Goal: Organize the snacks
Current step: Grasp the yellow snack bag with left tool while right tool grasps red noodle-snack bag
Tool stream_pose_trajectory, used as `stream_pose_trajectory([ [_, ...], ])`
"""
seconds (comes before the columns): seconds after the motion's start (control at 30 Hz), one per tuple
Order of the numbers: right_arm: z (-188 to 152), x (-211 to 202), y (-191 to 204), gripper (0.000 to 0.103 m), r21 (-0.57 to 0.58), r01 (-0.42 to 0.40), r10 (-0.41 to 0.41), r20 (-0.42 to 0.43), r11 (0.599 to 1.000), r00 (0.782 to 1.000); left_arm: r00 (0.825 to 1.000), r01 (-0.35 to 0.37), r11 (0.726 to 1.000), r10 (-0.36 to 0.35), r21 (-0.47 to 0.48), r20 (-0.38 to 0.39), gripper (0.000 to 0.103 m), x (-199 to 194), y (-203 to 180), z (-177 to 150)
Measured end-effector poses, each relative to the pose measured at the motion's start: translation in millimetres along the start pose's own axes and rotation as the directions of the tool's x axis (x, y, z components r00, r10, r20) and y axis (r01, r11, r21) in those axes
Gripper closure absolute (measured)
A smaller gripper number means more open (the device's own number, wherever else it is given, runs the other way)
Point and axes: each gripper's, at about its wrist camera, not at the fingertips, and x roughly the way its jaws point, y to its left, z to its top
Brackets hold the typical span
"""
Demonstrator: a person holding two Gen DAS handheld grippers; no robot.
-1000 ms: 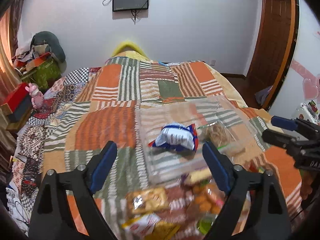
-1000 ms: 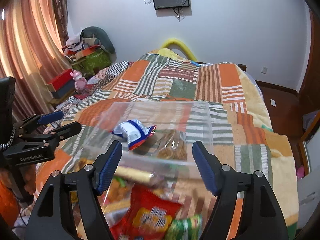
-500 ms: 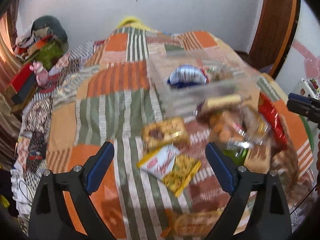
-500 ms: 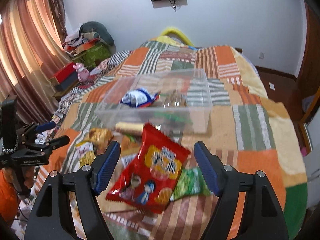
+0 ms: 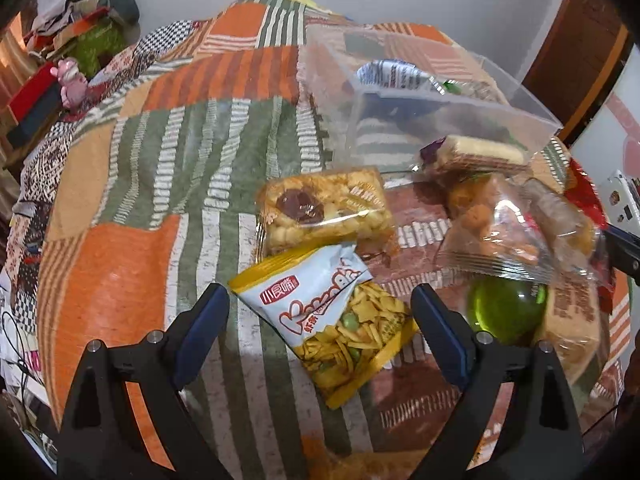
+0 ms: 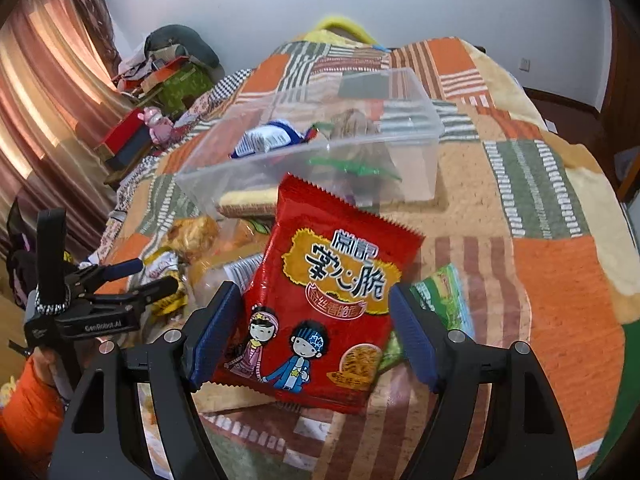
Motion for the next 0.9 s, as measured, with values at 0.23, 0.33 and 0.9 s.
stream_pose_trajectory([
  [0.23, -6, 0, -10, 0.025, 0.01, 0.039, -0.039, -0.009, 0.999, 0.999, 0.999, -0.051, 0.999, 0.051, 0.007, 0.001, 0.01, 8, 6, -4],
  [0.33, -9, 4, -14, 0.025, 0.017, 0.055, -0.055, -0.022, 0.998, 0.998, 0.999, -0.047, 0.999, 0.047, -0.012, 0.0, 0.018, 8, 13, -6],
  [0.9, -9, 4, -18, 0.041, 0.0, 0.113, -0.113, 0.002, 0.994, 0.994, 1.0, -0.017, 0.999, 0.017, -0.033, 0.022, 0.075, -10, 27, -13],
])
